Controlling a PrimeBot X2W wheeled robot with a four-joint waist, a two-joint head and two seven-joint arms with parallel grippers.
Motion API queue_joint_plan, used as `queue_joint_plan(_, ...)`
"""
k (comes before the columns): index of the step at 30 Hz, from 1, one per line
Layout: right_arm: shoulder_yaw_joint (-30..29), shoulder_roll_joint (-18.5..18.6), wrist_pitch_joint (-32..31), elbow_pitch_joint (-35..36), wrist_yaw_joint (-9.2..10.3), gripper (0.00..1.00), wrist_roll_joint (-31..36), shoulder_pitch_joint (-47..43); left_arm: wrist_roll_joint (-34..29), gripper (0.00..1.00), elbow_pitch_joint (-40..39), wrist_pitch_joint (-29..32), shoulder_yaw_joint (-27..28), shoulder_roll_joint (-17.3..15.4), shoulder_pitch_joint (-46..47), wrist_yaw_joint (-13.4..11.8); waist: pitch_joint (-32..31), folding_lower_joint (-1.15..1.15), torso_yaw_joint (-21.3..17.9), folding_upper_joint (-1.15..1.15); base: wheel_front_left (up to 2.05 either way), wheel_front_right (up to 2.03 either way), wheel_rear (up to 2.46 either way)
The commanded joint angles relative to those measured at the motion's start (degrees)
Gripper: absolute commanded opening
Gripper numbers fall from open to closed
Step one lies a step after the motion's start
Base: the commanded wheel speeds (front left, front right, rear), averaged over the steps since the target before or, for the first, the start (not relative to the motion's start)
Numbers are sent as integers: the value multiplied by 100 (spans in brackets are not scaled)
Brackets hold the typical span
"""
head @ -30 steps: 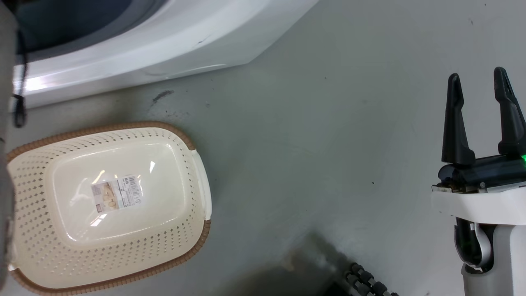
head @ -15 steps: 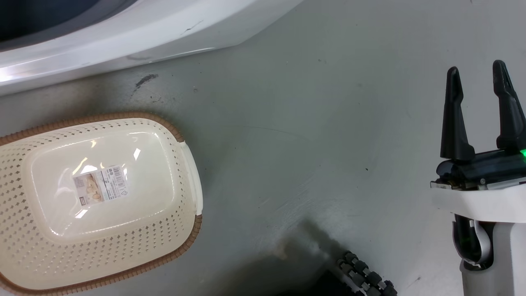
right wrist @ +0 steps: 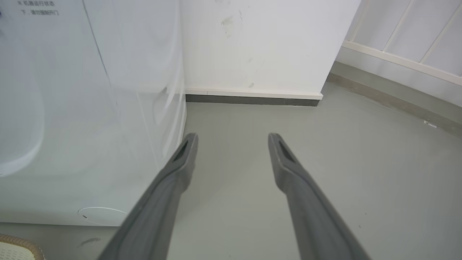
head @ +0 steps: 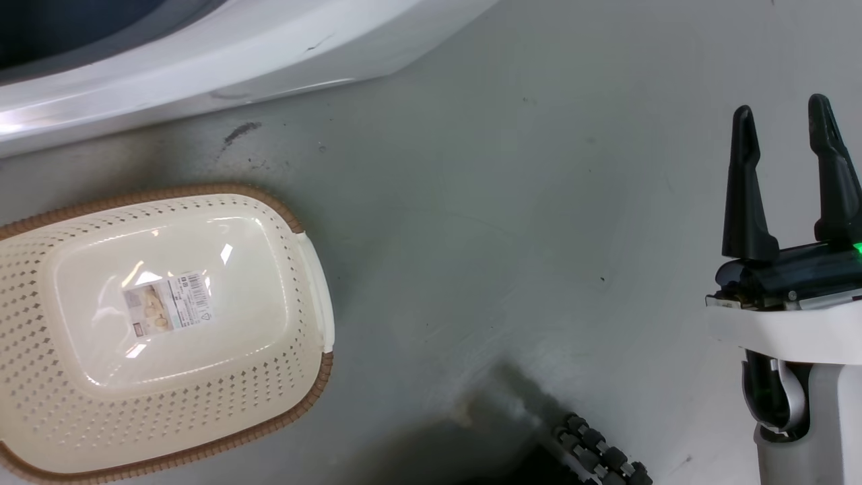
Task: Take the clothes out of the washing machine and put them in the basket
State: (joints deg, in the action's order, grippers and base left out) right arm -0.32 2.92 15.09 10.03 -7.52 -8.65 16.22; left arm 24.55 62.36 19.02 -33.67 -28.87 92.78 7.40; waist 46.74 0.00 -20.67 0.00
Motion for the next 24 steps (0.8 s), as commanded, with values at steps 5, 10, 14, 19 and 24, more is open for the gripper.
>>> queue_joint_plan(5, -85, -6, 12, -49, 6, 100, 153, -20, 207, 0, 106, -730, 67, 143, -334, 0, -358, 0, 203, 0, 0, 0, 0)
queue_joint_plan(10, -140, -5, 11, -86, 6, 100, 346, -145, 478, 0, 121, -1395, 65, 352, -945, 0, -843, 0, 459, 0, 0, 0, 0)
queue_joint_plan(14, -192, -6, 11, -141, 6, 100, 508, -288, 645, 0, 5, -1901, -75, 558, -1459, 0, -1261, 0, 715, 0, 0, 0, 0)
queue_joint_plan(19, -188, -3, 11, -203, 6, 100, 683, -487, 881, 0, -194, -2445, -292, 719, -2143, 1, -1751, 0, 993, 0, 0, 0, 0)
queue_joint_plan(24, -203, -3, 11, -275, 6, 100, 833, -713, 1061, 0, -353, -2929, -474, 813, -2754, 1, -2223, 0, 1201, 0, 0, 0, 0)
